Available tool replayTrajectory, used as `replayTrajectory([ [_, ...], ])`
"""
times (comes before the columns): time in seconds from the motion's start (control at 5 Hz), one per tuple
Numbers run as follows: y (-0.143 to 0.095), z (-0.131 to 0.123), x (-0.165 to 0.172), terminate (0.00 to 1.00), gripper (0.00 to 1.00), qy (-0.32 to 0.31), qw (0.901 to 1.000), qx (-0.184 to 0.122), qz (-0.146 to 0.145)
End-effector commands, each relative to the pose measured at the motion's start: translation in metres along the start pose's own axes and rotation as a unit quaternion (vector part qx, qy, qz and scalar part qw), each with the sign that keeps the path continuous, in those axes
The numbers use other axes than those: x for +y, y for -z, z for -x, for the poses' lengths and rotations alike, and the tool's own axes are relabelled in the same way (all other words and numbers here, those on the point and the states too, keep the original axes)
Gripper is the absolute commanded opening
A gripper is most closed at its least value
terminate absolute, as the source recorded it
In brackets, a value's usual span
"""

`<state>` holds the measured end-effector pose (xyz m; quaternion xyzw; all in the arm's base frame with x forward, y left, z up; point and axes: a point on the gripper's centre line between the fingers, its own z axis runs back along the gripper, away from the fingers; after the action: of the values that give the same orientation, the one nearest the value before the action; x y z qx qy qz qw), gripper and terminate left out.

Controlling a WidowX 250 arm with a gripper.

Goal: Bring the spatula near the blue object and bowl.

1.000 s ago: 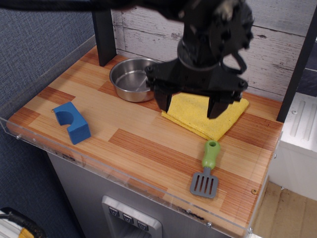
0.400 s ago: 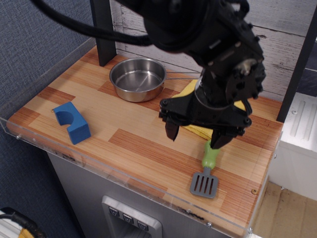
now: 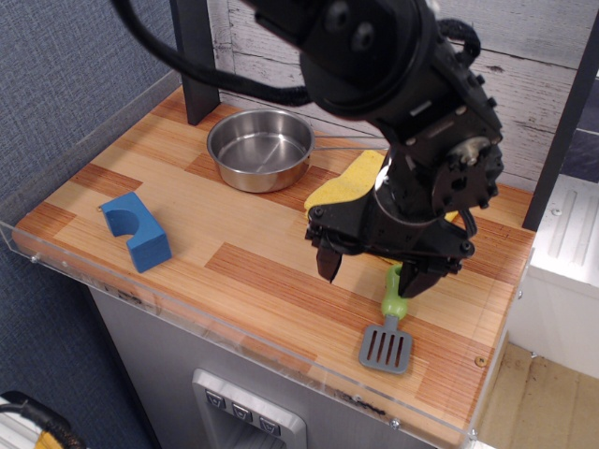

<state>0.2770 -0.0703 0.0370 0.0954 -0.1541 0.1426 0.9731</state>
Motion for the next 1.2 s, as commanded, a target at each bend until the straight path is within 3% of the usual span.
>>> replayTrajectory([
  [0.0, 0.0029, 0.0003, -0.0092, 0.00, 1.00, 0.018, 0.9996, 0.004, 0.020],
  [0.4, 0.0080, 0.0037, -0.0118, 0.00, 1.00, 0.027, 0.9992, 0.012, 0.027],
  [0.6, 0.0074, 0.0033, -0.0111, 0.00, 0.00, 0.026, 0.9992, 0.005, 0.031],
  [1.0, -0.0006, 0.0008, -0.0097, 0.00, 0.00, 0.026, 0.9992, -0.016, 0.024],
])
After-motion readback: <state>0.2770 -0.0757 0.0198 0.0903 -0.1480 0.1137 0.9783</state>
